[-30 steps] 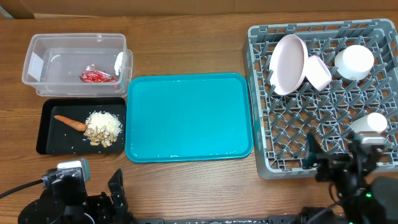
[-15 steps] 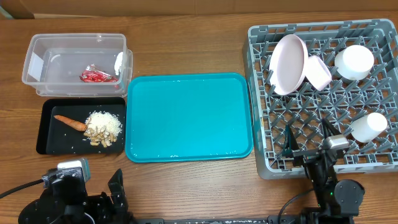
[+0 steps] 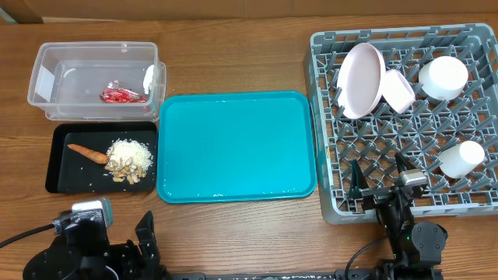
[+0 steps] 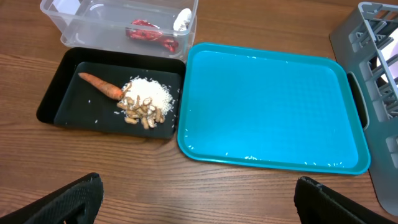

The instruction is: Sort waste into correct bins and load items into the dishwasher

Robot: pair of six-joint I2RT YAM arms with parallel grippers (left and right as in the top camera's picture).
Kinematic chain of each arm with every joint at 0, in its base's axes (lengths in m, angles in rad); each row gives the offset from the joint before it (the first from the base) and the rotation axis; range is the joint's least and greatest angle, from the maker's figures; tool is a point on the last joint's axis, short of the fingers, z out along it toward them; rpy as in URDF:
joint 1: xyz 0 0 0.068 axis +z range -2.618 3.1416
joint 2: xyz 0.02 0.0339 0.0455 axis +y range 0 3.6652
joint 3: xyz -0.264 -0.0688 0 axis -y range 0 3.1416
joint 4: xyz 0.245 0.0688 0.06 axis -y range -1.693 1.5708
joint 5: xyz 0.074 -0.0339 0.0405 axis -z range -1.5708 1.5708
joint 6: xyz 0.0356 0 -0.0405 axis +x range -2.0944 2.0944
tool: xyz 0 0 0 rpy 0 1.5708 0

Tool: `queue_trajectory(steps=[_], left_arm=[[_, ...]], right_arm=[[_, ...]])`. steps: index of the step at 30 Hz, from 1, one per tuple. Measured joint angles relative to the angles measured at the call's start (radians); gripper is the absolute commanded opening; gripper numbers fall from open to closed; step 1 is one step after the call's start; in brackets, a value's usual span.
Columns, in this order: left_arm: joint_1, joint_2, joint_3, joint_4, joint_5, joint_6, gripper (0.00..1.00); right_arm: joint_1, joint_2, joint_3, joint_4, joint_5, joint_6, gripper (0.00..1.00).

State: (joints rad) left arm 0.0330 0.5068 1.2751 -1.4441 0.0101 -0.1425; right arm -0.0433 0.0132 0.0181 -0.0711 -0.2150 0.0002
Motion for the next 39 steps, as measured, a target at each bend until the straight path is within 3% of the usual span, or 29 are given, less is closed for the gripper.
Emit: queue_trajectory(steps=[24,27,39], left_arm=[[0.0,-0.018,-0.032,0.021,-0.008,0.0,1.0],[0.0,-0.079,-0.127,0.128,-0.008,0.0,1.0],[-0.001,-0.456,-0.803,0.732,-0.016,0.001,1.0]], right_arm=[[0.0,0.0,0.0,0.001,0.0,0.0,1.0],[0.0,0.0,0.0,0.002,0.0,0.0,1.0],[0.0,0.0,0.0,0.002,-0.006,0.001,1.0]])
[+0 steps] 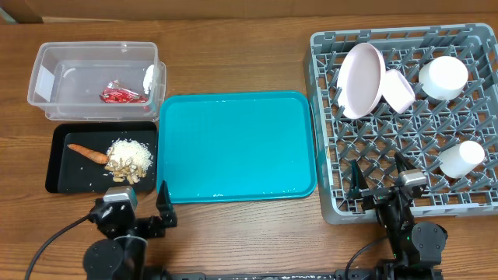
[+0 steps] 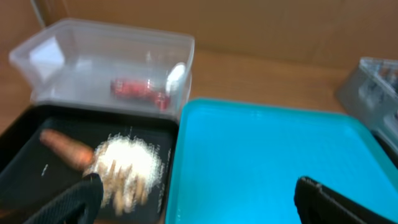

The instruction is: Sort waste into correct bins and load items into the dishwasher

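The black tray (image 1: 62, 173) holds a carrot (image 1: 87, 153), white rice (image 1: 134, 152) and nuts. Behind it a clear plastic bin (image 1: 95, 56) holds a red wrapper (image 1: 118, 95) and a white scrap. The grey dish rack (image 1: 327, 140) carries a pink plate (image 1: 360, 79), a pink dish (image 1: 398, 90) and two white cups (image 1: 444, 77). My left gripper (image 1: 136, 206) is open and empty at the near edge of the black tray and teal tray (image 2: 267, 162). The left wrist view is blurred; the left gripper (image 2: 198, 186) spans rice (image 2: 127, 165) and tray. My right gripper (image 1: 379, 180) is open over the rack's front edge.
The teal tray (image 1: 237, 148) lies between the black tray and the rack, with only small specks on it. Bare wooden table (image 1: 233, 233) runs along the front, where both arm bases sit.
My left gripper has moved from the table's front left corner up to the near edge of the black and teal trays, still open. The right arm has not moved.
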Robot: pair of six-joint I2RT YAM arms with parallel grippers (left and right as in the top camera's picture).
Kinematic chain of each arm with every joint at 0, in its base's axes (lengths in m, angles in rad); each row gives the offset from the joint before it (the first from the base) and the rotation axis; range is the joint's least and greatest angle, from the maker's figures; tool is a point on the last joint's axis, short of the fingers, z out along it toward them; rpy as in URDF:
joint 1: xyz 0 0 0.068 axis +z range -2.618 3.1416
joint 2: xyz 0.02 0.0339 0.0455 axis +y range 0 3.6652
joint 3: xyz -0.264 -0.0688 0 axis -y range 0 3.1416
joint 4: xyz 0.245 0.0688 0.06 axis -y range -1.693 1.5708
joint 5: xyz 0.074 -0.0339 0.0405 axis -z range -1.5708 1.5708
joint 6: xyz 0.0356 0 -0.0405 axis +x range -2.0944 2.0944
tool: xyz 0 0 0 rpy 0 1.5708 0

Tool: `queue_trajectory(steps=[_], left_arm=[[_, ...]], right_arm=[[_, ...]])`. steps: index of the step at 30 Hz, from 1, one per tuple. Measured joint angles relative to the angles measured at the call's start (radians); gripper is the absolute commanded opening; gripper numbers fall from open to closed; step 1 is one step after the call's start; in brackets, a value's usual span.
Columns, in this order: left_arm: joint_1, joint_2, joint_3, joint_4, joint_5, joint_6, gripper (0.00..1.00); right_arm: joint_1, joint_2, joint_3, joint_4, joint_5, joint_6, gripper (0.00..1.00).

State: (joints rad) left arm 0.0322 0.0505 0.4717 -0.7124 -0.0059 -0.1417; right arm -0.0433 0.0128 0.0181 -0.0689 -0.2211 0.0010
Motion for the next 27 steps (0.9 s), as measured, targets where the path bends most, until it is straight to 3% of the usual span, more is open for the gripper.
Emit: queue_trajectory(steps=[11,18,27], left_arm=[[0.0,-0.035,-0.406,0.77,-0.007,0.014,1.0],[0.0,-0.035,-0.463,0.635,-0.006,0.02,1.0],[0.0,-0.035,-0.463,0.634,-0.006,0.022,1.0]], right_arm=[[0.0,0.0,0.0,0.0,0.0,-0.001,1.0],[0.0,0.0,0.0,0.0,0.0,0.0,1.0],[0.0,0.0,0.0,0.001,0.0,-0.001,1.0]])
